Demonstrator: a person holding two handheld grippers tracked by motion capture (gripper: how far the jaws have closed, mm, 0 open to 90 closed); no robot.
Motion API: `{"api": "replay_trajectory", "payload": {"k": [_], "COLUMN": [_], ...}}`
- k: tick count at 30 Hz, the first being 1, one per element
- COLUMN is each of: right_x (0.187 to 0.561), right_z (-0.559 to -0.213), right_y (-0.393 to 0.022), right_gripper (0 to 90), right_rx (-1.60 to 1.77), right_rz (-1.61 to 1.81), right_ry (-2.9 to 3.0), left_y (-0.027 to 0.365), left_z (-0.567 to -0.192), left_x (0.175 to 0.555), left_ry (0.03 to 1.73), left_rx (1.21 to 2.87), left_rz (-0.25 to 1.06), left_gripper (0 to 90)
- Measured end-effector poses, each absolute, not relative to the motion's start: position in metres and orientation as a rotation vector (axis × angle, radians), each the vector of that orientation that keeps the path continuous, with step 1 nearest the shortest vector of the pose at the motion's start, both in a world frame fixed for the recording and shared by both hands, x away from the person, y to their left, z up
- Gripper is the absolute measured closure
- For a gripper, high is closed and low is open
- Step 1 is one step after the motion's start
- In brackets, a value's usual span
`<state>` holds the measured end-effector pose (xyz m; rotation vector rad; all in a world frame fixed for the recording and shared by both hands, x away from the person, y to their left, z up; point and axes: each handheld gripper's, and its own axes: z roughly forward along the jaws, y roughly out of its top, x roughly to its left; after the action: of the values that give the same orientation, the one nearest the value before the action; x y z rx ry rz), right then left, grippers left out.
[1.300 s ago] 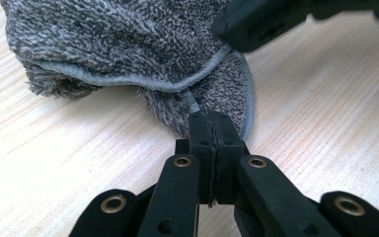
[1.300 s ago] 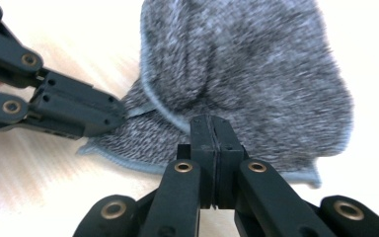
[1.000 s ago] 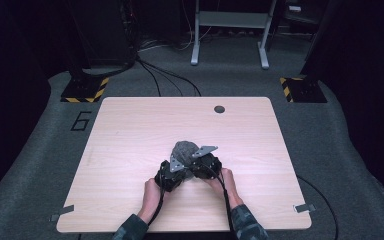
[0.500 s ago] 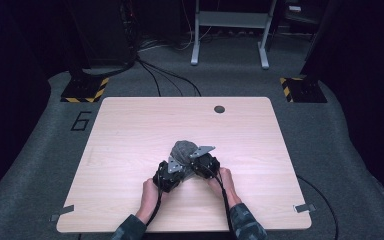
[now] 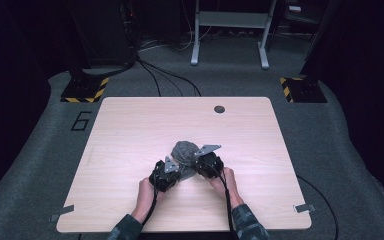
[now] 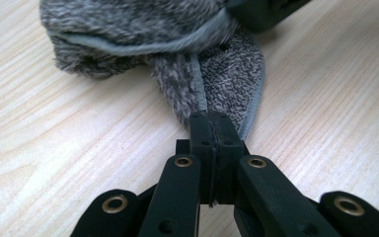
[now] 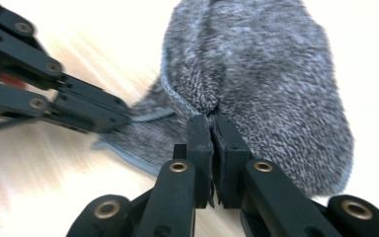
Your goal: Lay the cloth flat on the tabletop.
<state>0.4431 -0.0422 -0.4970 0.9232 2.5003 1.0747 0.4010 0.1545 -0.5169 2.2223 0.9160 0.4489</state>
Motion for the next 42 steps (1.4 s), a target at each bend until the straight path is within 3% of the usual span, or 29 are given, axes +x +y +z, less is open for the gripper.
{"api": "replay_trajectory", "payload": {"k": [15, 30, 36, 37, 40, 42], "right_x": [0.441, 0.443, 0.445, 0.445, 0.444, 0.444], "right_z": [-0.485, -0.465, -0.472, -0.474, -0.477, -0.477], "right_y": [-0.066, -0.112, -0.124, -0.123, -0.123, -0.124], "right_gripper": [87.9, 88.0, 87.1, 85.8, 78.5, 73.7], "right_rx": [0.993, 1.171, 1.225, 1.224, 1.218, 1.204], "right_rz": [1.093, 1.105, 1.075, 1.069, 1.096, 1.109], "right_ry": [2.41, 2.237, 2.256, 2.266, 2.293, 2.303], "left_y": [0.174, 0.225, 0.234, 0.234, 0.233, 0.23], "left_z": [-0.515, -0.51, -0.508, -0.506, -0.499, -0.493], "left_x": [0.402, 0.41, 0.409, 0.408, 0.408, 0.408], "left_ry": [0.943, 1.067, 1.079, 1.086, 1.076, 1.057], "left_rx": [2.24, 2.242, 2.24, 2.239, 2.231, 2.23], "left_rz": [0.472, 0.538, 0.513, 0.5, 0.472, 0.477], "left_gripper": [89.8, 89.8, 88.5, 86.5, 64.1, 54.4]}}
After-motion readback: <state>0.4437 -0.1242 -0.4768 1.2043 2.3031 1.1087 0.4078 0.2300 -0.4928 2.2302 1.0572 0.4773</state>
